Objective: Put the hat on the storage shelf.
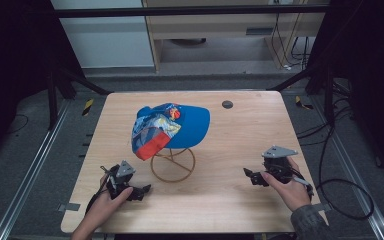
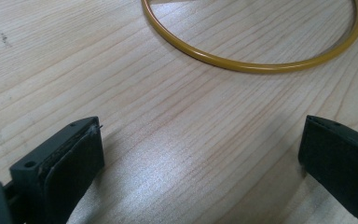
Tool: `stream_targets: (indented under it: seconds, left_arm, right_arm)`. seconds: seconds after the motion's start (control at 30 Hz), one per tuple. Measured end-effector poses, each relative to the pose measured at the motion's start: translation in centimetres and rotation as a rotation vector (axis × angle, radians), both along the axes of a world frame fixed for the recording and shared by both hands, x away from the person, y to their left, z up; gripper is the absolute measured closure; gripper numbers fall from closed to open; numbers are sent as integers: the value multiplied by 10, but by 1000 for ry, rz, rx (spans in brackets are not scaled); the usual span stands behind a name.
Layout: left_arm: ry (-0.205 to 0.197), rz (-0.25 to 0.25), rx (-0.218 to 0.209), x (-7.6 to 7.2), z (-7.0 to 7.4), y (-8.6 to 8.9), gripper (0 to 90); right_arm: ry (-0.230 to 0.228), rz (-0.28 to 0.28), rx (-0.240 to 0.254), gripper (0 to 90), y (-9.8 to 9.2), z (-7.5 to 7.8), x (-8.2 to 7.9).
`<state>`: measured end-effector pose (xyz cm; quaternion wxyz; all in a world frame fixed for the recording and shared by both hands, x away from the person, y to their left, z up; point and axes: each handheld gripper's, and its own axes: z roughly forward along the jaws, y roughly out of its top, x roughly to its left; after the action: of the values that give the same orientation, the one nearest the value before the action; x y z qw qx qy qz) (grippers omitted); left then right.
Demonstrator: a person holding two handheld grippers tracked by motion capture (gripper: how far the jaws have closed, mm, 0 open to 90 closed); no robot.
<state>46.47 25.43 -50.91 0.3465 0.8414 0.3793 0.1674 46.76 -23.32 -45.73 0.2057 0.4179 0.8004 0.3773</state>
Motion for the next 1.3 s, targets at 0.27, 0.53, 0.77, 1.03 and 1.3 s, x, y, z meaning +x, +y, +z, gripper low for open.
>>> stream_targets:
  seconds: [0.27,0.53,0.77,1.03,1.3]
  left_arm:
    - [0,0,0,0,0,0,0]
    - [1,1,0,0,0,0,0]
    - [1,0,0,0,0,0,0]
    - [1,0,0,0,0,0,0]
    - [0,1,0,0,0,0,0]
  right_arm:
    - [13,1,15,76,7,-10,1]
    - [17,0,22,76,16,-20,0]
    - [21,9,14,73,28,-31,-1]
    - [21,-5,-9,76,40,-43,0]
    - [31,-17,-13,78,47,-49,1]
